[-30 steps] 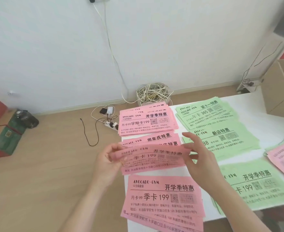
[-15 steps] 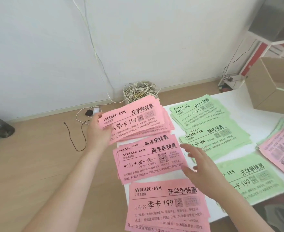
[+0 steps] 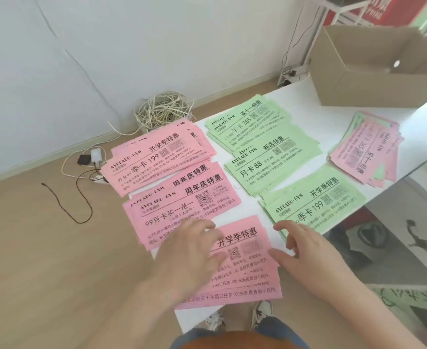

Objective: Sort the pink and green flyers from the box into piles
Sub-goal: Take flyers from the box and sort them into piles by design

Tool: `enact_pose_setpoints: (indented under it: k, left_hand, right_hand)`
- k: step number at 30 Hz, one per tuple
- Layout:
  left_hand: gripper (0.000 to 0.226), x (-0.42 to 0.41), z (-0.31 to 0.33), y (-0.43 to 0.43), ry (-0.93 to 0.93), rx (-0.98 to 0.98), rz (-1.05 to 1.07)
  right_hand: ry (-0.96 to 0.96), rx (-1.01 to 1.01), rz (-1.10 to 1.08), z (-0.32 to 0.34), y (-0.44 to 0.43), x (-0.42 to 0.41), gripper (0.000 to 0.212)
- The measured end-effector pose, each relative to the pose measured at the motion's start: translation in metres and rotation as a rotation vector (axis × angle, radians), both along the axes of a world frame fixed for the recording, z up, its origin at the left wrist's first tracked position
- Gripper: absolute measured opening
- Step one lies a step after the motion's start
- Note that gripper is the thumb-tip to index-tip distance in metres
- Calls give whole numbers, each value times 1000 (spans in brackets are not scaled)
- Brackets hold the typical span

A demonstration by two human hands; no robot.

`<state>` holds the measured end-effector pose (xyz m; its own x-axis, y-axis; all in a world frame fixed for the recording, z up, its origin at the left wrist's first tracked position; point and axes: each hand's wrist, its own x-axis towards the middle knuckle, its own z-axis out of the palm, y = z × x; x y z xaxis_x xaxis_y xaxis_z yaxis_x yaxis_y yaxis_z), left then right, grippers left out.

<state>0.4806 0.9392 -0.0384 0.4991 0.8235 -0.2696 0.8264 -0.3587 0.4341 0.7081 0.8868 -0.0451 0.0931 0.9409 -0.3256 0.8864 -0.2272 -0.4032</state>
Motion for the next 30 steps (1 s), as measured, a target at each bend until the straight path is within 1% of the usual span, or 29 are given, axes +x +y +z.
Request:
enact_pose_setpoints:
  k: [1, 2, 4, 5, 7, 9, 11, 12, 14, 15, 16, 18, 20, 22, 25, 27, 28, 30]
  left_hand:
    - [59, 10, -7, -15, 101, -24, -58]
    - [72, 15, -13, -24, 188, -34, -71]
    - [90, 21, -20, -34, 277, -18, -64]
    - [95, 22, -23, -36, 309, -4, -64]
    - [101, 24, -25, -39, 346, 32, -90]
    - [101, 26, -27, -40, 363, 70, -120]
    - [95, 28, -29, -41, 388, 92, -142]
    - [91, 29, -29, -42, 391, 92, -140]
    - [77, 30, -29, -45, 373, 108, -120]
    - [67, 29, -29, -45, 319, 128, -89]
    - [54, 28, -28, -44, 213, 137, -20]
    - [30, 23, -23, -38, -31, 112, 237]
    - [24, 13, -21, -34, -261, 54, 535]
    - [21, 4, -20, -36, -408, 95, 706]
    - [5, -3, -11, -43, -519, 179, 868]
    - [13, -4, -2, -48, -549, 275, 913]
    - [13, -3, 0, -51, -528, 317, 910]
    - [6, 5, -1, -59, -363, 395, 833]
  right_hand:
    - [2, -21, -27, -2, -8, 2, 43]
    - [5, -47, -40, -4, -16, 2, 44]
    - [52, -114, -44, -12, -30, -3, 51]
    - [118, -138, -49, -16, -35, -7, 56]
    - [343, -131, -151, -24, -42, -14, 63]
    - [552, -63, -277, -27, -44, -15, 66]
    - [705, -11, -333, -23, -45, -15, 68]
    - [740, 2, -337, -21, -46, -15, 68]
    - [695, 30, -326, -21, -47, -13, 65]
    - [636, 43, -325, -23, -47, -11, 62]
    - [574, 54, -330, -26, -47, -8, 58]
    - [472, 76, -334, -30, -45, -3, 48]
    - [403, 82, -300, -32, -45, 0, 42]
    - [352, 77, -251, -32, -45, 2, 39]
    - [315, 79, -194, -35, -43, 5, 36]
    - [324, 85, -178, -37, -39, 7, 35]
    - [332, 91, -167, -37, -37, 8, 35]
    - [352, 102, -148, -36, -34, 7, 37]
